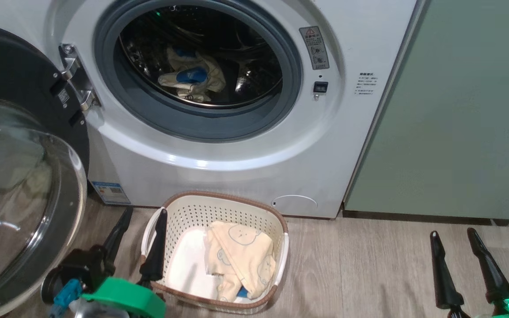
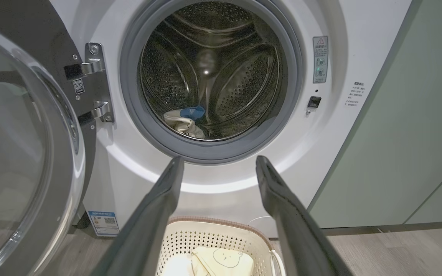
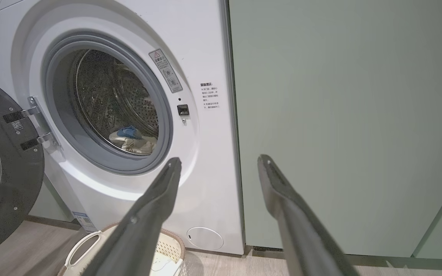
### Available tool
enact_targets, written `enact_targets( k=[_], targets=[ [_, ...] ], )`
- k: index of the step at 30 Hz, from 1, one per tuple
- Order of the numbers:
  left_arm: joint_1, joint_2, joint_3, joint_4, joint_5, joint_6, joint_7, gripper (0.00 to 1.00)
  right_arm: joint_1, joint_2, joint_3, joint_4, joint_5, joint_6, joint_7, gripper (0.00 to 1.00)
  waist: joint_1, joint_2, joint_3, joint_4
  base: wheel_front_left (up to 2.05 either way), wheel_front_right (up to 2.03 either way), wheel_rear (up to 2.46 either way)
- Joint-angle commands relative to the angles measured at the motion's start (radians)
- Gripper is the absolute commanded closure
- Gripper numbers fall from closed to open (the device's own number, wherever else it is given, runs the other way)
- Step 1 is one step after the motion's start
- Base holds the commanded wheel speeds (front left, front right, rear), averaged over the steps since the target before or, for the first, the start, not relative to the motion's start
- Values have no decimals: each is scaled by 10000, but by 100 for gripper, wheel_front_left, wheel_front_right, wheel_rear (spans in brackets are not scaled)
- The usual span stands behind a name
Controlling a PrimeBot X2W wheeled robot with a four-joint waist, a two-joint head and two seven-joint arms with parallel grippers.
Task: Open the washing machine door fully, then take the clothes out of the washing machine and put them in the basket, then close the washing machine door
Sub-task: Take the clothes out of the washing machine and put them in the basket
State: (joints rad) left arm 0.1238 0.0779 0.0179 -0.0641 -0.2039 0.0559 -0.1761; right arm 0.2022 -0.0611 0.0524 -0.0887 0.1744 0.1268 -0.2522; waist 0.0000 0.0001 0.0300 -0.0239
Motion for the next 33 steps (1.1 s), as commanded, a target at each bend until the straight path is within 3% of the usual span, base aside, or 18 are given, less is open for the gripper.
enact_targets(
  k=[1, 18, 33],
  targets=[
    [-271, 138, 299, -397, -37, 54, 9, 0, -182, -149, 201, -346, -44, 39, -95, 0, 0, -1, 12, -3, 0, 0, 0],
    [-1094, 318, 66, 7, -177, -58, 67, 0, -572, -254, 383, -406, -18, 39, -95, 0, 0, -1, 671, -139, 0, 0, 0],
    [-4962, 1213, -183, 1623, 149, -377, 537, 0, -1825, -182, 458, -764, -38, 39, -95, 0, 0, -1, 3187, -407, 0, 0, 0]
  ],
)
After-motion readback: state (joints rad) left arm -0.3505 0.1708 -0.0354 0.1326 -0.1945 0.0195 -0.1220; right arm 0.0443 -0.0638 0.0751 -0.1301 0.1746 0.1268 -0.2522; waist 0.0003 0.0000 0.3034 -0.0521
